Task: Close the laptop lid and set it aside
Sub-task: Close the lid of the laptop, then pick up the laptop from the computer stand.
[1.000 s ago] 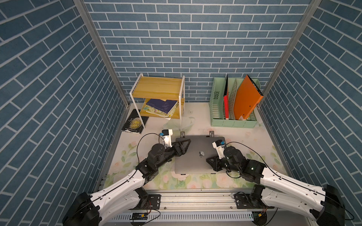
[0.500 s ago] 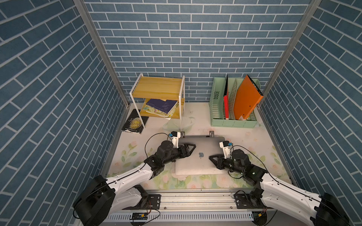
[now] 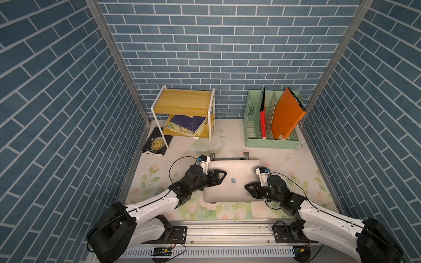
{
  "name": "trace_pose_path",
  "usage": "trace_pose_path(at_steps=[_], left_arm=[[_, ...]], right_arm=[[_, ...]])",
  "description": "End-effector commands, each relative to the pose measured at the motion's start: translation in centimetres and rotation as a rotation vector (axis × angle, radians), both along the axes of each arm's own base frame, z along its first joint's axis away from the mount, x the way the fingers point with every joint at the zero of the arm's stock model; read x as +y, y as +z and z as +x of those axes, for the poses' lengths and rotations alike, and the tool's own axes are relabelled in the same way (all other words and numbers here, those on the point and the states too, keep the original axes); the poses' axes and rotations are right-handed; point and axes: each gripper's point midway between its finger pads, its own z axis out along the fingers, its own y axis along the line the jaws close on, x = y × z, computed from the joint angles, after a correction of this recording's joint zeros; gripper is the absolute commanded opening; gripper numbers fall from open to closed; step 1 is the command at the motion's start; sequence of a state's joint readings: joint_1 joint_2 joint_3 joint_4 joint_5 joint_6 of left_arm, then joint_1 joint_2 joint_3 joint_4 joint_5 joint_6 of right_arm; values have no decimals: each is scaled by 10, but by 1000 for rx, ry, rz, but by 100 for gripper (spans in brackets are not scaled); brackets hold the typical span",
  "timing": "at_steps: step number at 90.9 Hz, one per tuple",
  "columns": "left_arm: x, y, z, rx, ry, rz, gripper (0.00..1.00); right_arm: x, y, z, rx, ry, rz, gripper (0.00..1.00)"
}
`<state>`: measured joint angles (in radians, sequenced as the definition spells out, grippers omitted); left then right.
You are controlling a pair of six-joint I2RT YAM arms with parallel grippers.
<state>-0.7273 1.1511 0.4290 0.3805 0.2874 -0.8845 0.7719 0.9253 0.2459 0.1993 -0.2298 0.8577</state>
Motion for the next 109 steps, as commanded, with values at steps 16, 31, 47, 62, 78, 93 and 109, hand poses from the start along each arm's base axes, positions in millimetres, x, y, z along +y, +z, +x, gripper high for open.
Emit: trace_pose_path(at_steps=[16, 31, 47, 62, 78, 93, 109], left_arm=[[12, 0, -1, -73, 15, 62, 79], [35, 26, 1, -247, 82, 86, 84], [76, 20, -1, -315, 208, 148, 91], [91, -12, -1, -159, 209, 105, 92], [89, -39, -1, 43, 168, -64, 87], [78, -42, -2, 79, 103, -124, 82], [75, -41, -4, 75, 78, -144, 74]], right_arm=[[0, 10, 2, -45, 14, 18, 21], [-11, 44, 8, -191, -14, 36, 45], [-31, 67, 15, -293, -40, 71, 74], [-50, 68, 28, -262, -35, 119, 94], [-79, 50, 50, -208, -116, 77, 96], [-84, 33, 57, -135, -104, 176, 95], [-73, 25, 57, -95, -23, 206, 94]])
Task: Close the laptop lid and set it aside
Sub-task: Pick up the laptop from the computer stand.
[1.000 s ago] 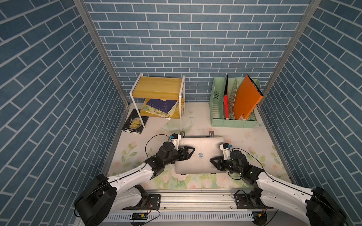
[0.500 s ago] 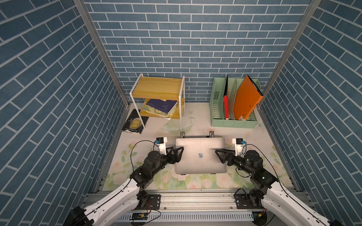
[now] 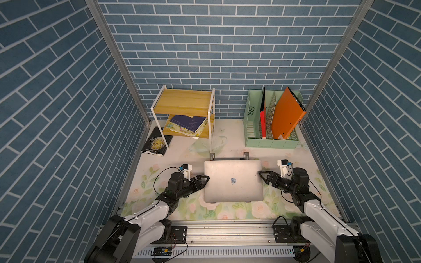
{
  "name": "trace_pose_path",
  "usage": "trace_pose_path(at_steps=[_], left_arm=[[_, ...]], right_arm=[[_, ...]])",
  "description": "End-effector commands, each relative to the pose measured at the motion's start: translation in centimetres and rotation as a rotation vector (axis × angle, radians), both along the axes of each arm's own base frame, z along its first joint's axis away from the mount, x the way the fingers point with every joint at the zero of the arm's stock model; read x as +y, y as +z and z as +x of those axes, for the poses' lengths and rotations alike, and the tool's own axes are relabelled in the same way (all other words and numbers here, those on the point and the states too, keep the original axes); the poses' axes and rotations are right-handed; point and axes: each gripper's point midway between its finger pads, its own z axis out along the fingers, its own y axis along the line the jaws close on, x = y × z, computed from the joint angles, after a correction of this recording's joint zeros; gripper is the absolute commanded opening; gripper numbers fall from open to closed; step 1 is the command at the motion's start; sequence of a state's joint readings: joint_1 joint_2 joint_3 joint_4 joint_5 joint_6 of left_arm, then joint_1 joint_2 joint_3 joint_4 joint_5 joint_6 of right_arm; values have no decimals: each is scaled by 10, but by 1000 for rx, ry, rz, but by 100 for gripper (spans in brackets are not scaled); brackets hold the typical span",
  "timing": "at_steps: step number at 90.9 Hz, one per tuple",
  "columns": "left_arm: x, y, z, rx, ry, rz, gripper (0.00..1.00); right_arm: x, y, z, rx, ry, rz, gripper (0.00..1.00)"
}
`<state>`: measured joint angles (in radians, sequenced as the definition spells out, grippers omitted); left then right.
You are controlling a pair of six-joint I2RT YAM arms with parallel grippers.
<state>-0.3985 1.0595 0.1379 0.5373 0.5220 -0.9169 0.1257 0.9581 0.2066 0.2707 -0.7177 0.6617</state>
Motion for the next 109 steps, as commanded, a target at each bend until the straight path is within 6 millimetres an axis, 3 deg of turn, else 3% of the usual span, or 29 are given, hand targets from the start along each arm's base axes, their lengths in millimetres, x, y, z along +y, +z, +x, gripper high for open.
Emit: trace_pose_path(at_steps=[1, 22, 55, 86, 109], left_arm=[[-8, 15, -2, -46, -46, -65, 74], [-14, 19, -3, -48, -82, -93, 62], [-22, 27, -5, -54, -127, -140, 57], [-31, 68, -6, -133, -183, -202, 56], [-38, 102, -11, -196, -244, -254, 57]], right_arm=[[14, 15, -3, -75, 114, 55, 93], [19, 6, -5, -36, 153, 75, 88], [27, 2, -12, -12, 200, 97, 77], [38, 21, -15, -26, 225, 149, 60], [39, 30, -13, -35, 216, 163, 58]])
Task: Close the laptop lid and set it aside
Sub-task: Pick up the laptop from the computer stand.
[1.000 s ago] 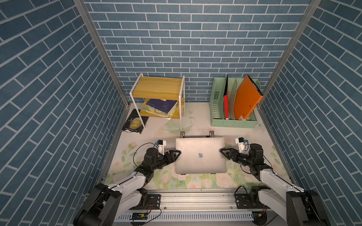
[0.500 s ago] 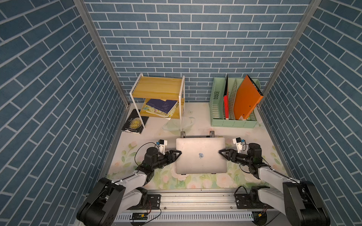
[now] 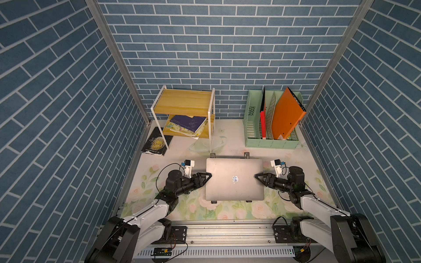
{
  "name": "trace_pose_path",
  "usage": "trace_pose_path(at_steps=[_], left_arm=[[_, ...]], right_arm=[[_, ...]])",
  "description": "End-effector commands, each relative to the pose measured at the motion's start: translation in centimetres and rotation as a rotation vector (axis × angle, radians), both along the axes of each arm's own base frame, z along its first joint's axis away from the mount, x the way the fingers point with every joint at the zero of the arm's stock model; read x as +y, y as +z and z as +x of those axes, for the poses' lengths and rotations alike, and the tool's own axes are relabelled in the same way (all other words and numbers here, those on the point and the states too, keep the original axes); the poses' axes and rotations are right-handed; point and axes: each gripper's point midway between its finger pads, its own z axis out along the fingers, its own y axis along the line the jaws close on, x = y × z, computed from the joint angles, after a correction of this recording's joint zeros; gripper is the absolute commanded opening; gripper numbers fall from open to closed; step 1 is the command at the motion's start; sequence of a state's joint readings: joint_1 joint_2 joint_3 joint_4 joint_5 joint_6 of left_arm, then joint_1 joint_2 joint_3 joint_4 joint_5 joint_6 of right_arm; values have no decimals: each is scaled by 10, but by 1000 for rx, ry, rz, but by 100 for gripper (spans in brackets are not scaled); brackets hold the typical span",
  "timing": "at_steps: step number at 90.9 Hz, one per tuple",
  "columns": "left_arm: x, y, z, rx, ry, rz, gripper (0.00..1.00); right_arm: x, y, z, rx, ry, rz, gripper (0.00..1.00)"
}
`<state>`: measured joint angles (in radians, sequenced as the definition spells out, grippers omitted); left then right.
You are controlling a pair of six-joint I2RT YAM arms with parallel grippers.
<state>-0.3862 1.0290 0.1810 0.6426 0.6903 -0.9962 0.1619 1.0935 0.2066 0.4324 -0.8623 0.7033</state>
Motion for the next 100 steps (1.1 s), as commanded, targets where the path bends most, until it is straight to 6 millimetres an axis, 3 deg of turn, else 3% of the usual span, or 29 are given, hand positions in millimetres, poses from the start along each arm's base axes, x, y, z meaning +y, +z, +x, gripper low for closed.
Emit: trace_pose_path(at_steps=[1, 27, 39, 62, 74, 86, 100], left_arm=[[-17, 50, -9, -124, -120, -91, 57], [-35, 54, -20, -125, -197, -96, 56], [-36, 54, -20, -126, -198, -92, 48], [-36, 67, -18, -159, -194, -104, 20], [-32, 85, -16, -215, -161, -120, 0], [-22, 108, -12, -272, -81, -148, 0], [-8, 154, -17, -367, -7, -268, 0]], right_arm=[[13, 26, -4, -52, 70, 68, 58], [15, 36, -2, -71, 72, 89, 56], [15, 37, -3, -76, 73, 89, 56], [14, 43, -4, -92, 71, 89, 55], [13, 55, -3, -118, 64, 73, 56], [4, 73, 5, -187, 18, -27, 61], [-20, 118, 21, -349, -138, -159, 70]])
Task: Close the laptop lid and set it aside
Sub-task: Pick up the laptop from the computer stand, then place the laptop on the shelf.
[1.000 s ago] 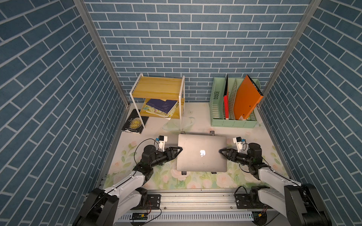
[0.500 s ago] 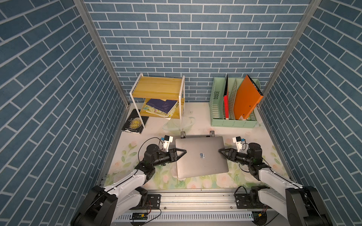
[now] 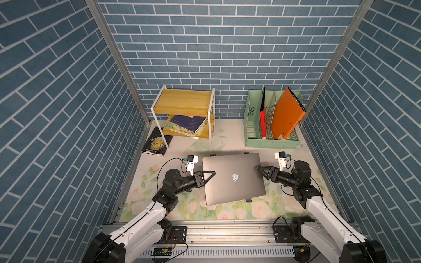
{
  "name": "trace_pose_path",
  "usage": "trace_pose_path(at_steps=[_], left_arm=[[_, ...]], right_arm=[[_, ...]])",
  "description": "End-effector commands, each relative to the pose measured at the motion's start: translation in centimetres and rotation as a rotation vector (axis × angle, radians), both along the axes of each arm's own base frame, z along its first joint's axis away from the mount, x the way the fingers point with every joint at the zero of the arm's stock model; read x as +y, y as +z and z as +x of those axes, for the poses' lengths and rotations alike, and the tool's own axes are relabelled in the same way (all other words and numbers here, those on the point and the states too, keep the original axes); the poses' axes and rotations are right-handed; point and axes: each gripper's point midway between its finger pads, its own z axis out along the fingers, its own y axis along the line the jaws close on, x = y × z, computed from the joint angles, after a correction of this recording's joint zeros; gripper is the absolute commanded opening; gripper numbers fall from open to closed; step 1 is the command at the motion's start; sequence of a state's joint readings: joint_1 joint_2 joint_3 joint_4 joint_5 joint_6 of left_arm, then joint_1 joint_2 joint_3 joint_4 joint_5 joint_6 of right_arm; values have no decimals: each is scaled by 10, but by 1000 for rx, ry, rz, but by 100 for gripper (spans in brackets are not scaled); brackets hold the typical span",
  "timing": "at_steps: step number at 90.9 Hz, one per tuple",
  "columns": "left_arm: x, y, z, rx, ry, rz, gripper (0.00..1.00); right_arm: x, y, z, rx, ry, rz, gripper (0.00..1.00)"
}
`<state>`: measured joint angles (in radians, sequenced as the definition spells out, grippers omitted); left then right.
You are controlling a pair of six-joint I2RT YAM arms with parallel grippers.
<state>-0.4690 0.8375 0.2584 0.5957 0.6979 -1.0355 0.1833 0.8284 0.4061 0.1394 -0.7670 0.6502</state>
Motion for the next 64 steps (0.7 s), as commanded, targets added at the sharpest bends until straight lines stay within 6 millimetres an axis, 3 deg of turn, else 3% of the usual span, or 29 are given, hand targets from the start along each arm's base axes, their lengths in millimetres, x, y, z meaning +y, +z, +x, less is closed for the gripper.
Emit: trace_pose_path(at_steps=[1, 13, 25, 33, 42, 55, 64], left_arm=[[12, 82, 3, -196, 78, -184, 0], [24, 127, -5, -249, 103, -339, 0], [33, 167, -13, -295, 93, -468, 0], [38, 191, -15, -323, 89, -539, 0], [48, 216, -16, -359, 113, -625, 0], [62, 247, -8, -402, 190, -714, 0], [77, 271, 0, -419, 263, -799, 0]], right_arm=[[-19, 32, 8, -142, -116, -117, 70], [-66, 64, 22, -242, -417, -215, 69], [-144, 56, 22, -163, -815, -430, 63], [-168, 50, 20, -116, -930, -522, 61], [-164, 44, 23, -108, -891, -555, 62], [-132, 49, 27, -204, -738, -455, 63], [-122, 49, 29, -238, -695, -415, 63]])
